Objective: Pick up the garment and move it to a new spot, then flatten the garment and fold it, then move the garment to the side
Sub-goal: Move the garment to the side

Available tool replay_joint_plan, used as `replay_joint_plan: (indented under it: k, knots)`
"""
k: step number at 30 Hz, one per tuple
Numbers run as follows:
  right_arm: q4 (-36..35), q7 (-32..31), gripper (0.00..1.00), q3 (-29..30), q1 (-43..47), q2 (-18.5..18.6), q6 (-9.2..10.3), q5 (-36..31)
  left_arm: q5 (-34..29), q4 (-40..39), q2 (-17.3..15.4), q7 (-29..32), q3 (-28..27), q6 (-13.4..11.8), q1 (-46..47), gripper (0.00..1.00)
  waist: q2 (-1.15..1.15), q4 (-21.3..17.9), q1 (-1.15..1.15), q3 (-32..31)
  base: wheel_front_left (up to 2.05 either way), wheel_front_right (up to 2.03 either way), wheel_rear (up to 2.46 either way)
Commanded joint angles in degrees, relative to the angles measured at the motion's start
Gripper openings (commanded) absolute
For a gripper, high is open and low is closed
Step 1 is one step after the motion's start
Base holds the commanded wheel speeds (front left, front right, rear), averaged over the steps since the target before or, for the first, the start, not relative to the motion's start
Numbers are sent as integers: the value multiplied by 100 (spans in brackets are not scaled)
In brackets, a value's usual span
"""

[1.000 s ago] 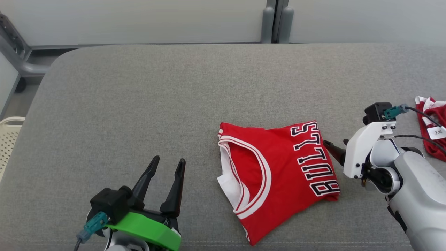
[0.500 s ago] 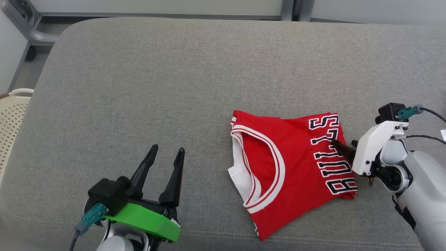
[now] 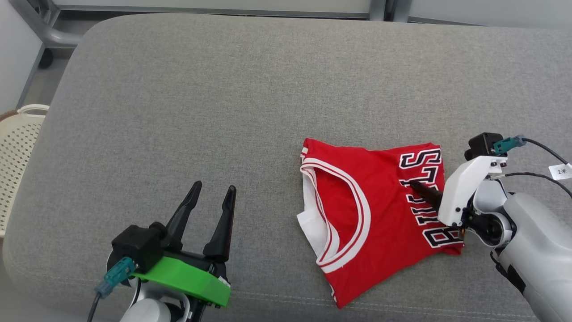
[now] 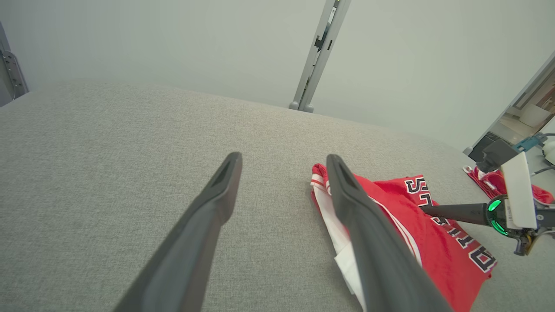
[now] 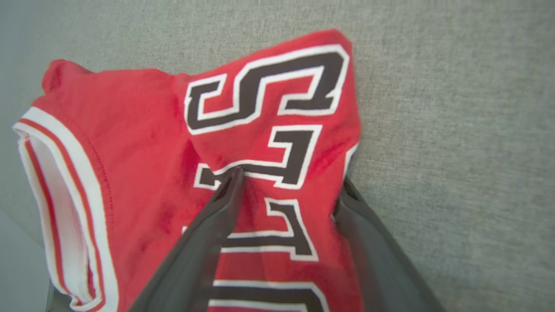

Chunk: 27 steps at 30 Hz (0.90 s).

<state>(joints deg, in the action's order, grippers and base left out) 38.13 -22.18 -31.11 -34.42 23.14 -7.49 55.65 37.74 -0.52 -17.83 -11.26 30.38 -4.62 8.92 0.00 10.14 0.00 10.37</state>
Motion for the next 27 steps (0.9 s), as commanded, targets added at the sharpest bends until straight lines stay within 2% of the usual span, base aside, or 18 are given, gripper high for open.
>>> replay_joint_plan:
  k: [1, 13, 27]
  knots:
    - [37, 66, 0, -79, -18, 16, 1, 53, -29, 4, -30, -37, -2, -39, 89, 100, 0, 1, 0, 1, 0, 0, 0]
    - [168, 338, 0, -435, -323, 364, 3, 386, 38, 15, -35, -76, -16, -75, -17, 100, 0, -234, 0, -115, 0, 0, 0]
    - [-108, 230, 0, -544, -655, 1117, 3, 510, -5, -117, -36, -70, 66, -79, -38, 100, 0, -1003, 0, -238, 0, 0, 0]
